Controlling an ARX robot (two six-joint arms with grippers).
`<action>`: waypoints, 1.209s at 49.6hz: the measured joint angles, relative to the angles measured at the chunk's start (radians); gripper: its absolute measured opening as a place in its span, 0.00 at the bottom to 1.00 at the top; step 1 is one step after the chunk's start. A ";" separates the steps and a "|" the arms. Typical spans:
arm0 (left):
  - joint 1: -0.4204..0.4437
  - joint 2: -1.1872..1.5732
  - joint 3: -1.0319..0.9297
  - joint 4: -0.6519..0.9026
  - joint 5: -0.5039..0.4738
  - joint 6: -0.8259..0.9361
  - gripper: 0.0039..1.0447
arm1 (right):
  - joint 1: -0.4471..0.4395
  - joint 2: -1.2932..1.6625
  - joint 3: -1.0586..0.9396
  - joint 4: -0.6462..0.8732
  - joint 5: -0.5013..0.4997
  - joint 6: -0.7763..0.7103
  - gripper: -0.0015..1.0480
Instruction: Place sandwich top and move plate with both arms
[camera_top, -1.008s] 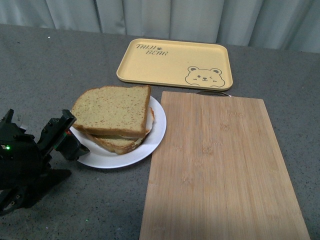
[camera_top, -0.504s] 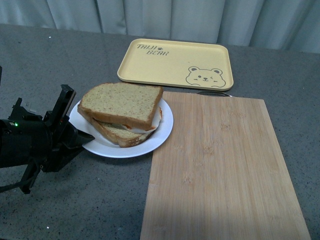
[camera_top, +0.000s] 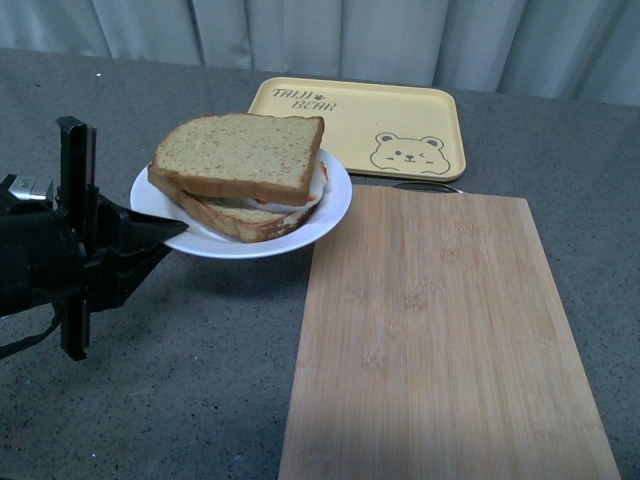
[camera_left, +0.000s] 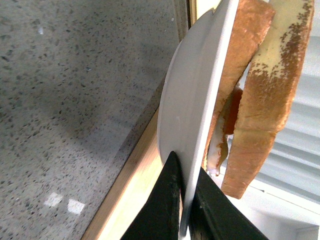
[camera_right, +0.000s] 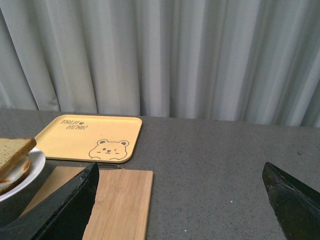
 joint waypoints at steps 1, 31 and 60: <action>-0.003 0.000 0.011 -0.009 -0.003 0.000 0.03 | 0.000 0.000 0.000 0.000 0.000 0.000 0.91; -0.154 0.238 0.708 -0.378 -0.081 -0.002 0.03 | 0.000 0.000 0.000 0.000 0.000 0.000 0.91; -0.175 0.382 0.912 -0.537 -0.107 0.013 0.03 | 0.000 0.000 0.000 0.000 0.000 0.000 0.91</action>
